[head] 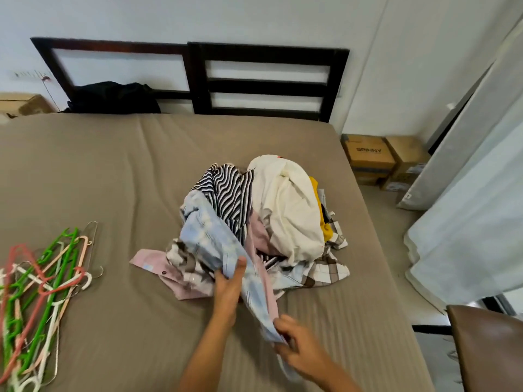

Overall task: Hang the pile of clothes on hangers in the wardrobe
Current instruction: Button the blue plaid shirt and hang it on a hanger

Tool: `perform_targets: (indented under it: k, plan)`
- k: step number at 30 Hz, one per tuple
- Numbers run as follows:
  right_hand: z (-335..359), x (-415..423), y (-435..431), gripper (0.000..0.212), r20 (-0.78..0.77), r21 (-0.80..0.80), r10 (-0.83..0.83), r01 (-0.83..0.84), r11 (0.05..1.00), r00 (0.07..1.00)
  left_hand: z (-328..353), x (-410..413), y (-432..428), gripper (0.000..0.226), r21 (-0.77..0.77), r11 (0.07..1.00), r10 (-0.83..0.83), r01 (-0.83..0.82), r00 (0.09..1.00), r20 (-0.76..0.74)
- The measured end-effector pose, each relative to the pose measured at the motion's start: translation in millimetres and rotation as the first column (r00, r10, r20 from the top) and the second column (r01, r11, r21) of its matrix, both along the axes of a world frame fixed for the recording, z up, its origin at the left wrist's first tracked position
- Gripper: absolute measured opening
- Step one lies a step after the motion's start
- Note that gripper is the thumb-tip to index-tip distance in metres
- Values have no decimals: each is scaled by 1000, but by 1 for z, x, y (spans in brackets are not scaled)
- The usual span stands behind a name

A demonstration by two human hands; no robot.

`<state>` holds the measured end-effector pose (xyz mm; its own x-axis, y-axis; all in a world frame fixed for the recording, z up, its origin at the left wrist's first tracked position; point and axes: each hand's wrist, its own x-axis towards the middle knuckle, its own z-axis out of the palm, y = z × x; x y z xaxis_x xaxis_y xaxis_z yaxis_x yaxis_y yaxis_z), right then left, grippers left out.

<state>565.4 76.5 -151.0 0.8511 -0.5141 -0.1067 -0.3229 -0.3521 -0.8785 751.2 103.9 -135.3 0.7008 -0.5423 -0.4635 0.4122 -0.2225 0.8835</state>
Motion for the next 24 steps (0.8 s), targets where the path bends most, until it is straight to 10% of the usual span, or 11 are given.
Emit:
perform_targets:
  k: [7, 12, 18, 21, 24]
  plan:
    - [-1, -12, -10, 22, -348, -33, 70, -86, 996, 935, -11, 23, 3, 40, 190, 977, 71, -94, 989, 128]
    - [49, 27, -13, 105, -57, -54, -226, 223, 973, 973, 43, 39, 4, 22, -33, 997, 77, -74, 988, 132]
    - [108, 82, 3, 68, 279, -64, -195, 221, 973, 940, 137, 18, 30, 17, -232, 929, -190, 288, 910, 369]
    - [122, 86, 8, 43, 296, 13, -317, 328, 945, 901, 156, 26, 38, 3, -302, 933, -155, 198, 975, 161]
    - [146, 81, 12, 29, 323, 353, -599, 494, 795, 733, 144, 48, 50, 36, -299, 954, 25, -37, 999, -44]
